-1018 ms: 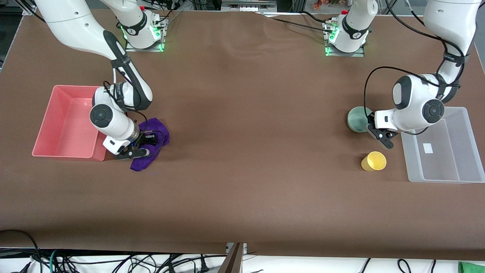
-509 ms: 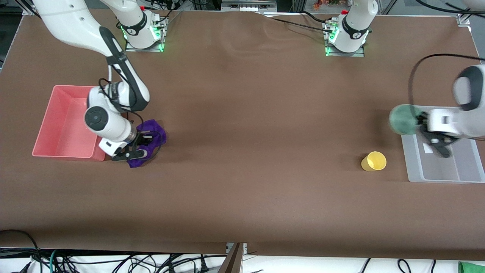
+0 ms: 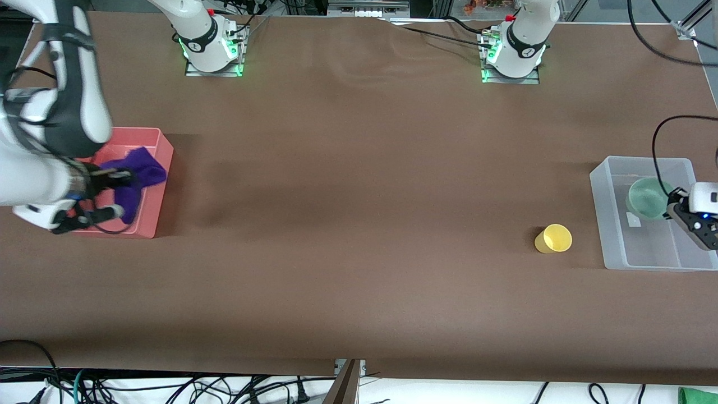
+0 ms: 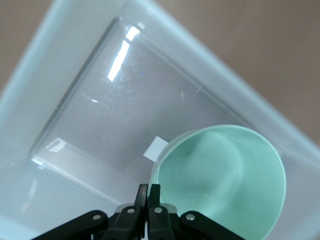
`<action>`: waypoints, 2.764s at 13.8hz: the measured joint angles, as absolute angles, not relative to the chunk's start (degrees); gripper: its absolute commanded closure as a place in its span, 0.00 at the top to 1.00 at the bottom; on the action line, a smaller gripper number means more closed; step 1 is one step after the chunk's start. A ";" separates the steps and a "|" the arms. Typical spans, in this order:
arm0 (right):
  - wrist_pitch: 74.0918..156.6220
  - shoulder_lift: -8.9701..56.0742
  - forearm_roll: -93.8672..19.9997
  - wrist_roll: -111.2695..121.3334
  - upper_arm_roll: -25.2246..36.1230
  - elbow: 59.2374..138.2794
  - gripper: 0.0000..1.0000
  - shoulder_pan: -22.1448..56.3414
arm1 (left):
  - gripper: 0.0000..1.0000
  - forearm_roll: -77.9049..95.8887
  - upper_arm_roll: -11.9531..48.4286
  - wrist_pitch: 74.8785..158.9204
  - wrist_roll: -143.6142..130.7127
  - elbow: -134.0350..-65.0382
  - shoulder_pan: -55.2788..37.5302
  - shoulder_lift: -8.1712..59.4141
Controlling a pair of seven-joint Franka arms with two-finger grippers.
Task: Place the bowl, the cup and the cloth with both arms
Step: 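Drop the cloth into the pink bin while the left gripper places the bowl, then grasp the yellow cup with the left gripper and set it in the bowl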
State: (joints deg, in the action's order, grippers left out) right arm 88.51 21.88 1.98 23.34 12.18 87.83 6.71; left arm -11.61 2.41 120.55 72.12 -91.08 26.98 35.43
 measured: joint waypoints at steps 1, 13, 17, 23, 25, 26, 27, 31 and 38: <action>88.20 22.36 1.92 26.12 14.62 88.35 0.00 6.56 | 0.99 -11.61 2.42 122.25 72.38 -90.95 27.52 37.38; 94.45 22.75 -3.32 29.51 21.06 97.43 1.00 6.62 | 1.00 -7.81 18.51 105.44 35.08 -86.99 24.72 31.54; 91.36 17.23 -4.14 23.11 14.74 92.63 1.00 7.03 | 0.00 -5.52 18.53 114.29 25.02 -88.04 22.43 40.32; 90.10 9.57 -3.33 7.41 7.60 89.20 1.00 7.62 | 0.00 -5.52 18.63 116.89 24.06 -87.18 21.80 43.14; 89.52 6.49 -1.22 7.40 8.08 87.78 1.00 7.25 | 0.00 -5.52 18.60 116.41 24.07 -86.52 21.89 42.73; 89.37 5.01 0.06 7.40 8.20 87.60 1.00 7.09 | 0.00 -5.52 18.59 114.96 24.10 -86.11 21.92 42.02; 89.29 3.87 1.29 7.40 8.26 87.62 1.00 7.04 | 0.00 -5.56 18.58 112.35 24.11 -85.58 21.95 40.77; 88.38 3.56 2.07 3.27 7.08 88.14 1.00 7.05 | 0.00 -11.29 17.76 97.16 28.22 -84.61 23.18 30.98; 87.95 4.96 2.12 0.18 5.86 88.27 1.00 7.13 | 0.51 -22.48 16.63 104.78 44.94 -90.56 37.18 30.28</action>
